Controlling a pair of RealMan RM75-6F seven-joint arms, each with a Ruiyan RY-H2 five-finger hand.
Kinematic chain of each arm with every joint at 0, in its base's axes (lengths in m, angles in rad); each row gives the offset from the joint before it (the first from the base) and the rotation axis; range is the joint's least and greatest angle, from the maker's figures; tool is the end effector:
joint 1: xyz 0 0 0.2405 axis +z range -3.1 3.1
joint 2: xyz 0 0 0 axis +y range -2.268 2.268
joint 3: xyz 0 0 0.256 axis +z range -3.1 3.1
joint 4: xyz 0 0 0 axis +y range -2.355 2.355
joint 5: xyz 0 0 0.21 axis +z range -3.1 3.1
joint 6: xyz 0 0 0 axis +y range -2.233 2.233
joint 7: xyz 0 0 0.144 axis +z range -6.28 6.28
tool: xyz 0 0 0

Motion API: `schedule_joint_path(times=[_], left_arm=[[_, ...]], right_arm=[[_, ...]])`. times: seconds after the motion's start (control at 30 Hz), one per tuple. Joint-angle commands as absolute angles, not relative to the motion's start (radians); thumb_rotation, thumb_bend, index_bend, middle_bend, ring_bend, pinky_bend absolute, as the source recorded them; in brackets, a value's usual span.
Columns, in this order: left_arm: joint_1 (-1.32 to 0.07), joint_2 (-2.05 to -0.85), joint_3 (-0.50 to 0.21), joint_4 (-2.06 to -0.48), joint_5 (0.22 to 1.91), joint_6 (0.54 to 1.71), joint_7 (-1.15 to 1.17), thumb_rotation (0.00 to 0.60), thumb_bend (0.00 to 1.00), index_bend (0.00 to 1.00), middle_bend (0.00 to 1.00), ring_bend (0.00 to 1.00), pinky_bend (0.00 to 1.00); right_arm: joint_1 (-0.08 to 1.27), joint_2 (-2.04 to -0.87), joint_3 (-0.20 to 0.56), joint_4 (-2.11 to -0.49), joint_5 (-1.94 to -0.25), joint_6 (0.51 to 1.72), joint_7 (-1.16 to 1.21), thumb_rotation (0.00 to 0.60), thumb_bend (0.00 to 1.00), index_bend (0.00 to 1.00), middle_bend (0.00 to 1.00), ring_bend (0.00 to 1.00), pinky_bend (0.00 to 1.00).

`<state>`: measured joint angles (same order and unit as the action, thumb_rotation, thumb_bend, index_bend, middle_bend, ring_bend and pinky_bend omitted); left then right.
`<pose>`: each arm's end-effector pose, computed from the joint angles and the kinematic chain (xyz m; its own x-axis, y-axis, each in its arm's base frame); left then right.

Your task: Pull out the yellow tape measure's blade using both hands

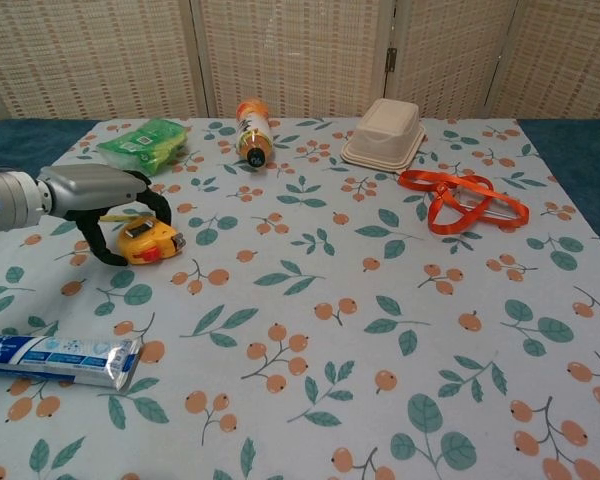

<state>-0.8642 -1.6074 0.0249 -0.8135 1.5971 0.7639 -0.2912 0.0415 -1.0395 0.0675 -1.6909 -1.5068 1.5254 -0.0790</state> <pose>-0.2279 0.4115 -0.0089 0.6973 0.2850 0.6576 0.6836 -0.5403 -0.4907 -0.3037 -0.1706 0.1842 0.4670 0.0366 0.8835 -0.8842 0.0206 0.4666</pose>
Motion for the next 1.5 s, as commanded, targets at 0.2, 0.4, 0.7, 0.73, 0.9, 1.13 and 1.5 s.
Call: schedule_joint_path(times=[0.2,0.4,0.7,0.73,0.9,1.13,1.5], left_arm=[[-0.851,-1.636,0.023,-0.791,1.595,0.827,-0.367,0.6,0.29,0.57,0.53,0.42,0.05],[-0.839,-1.587,-0.021,-0.914,1.545,0.861,-0.338,0.6,0.3,0.62,0.57,0.46,0.04],[-0.799,-1.444,-0.122,-1.306,1.394,0.915,-0.088,0.6,0.32,0.62,0.58,0.48,0.06],[-0.795,-1.428,-0.131,-1.355,1.372,0.917,-0.056,0.6,0.32,0.62,0.58,0.48,0.06],[-0.786,-1.368,-0.159,-1.538,1.29,0.928,0.077,0.6,0.32,0.61,0.58,0.48,0.07],[-0.793,-1.359,-0.185,-1.692,1.195,0.963,0.238,0.6,0.32,0.6,0.58,0.48,0.06],[-0.814,-1.444,-0.201,-1.743,1.115,1.024,0.379,0.6,0.33,0.6,0.58,0.48,0.05]], right_arm=[[0.052,-1.04,0.069,-1.695,-1.519,1.517,-0.082,0.6,0.19,0.0,0.09,0.1,0.0],[0.09,-1.028,0.064,-1.729,-1.56,1.471,-0.039,0.6,0.19,0.0,0.1,0.11,0.0],[0.22,-1.021,0.086,-1.83,-1.626,1.333,0.023,0.6,0.19,0.17,0.08,0.04,0.0],[0.242,-1.023,0.093,-1.849,-1.627,1.308,0.029,0.6,0.19,0.19,0.07,0.02,0.0],[0.342,-1.049,0.132,-1.911,-1.604,1.197,0.062,0.6,0.19,0.35,0.02,0.0,0.0],[0.491,-1.112,0.196,-1.952,-1.463,1.01,0.037,0.6,0.19,0.4,0.02,0.0,0.0],[0.632,-1.262,0.268,-1.94,-1.205,0.914,-0.031,0.6,0.19,0.42,0.02,0.02,0.0]])
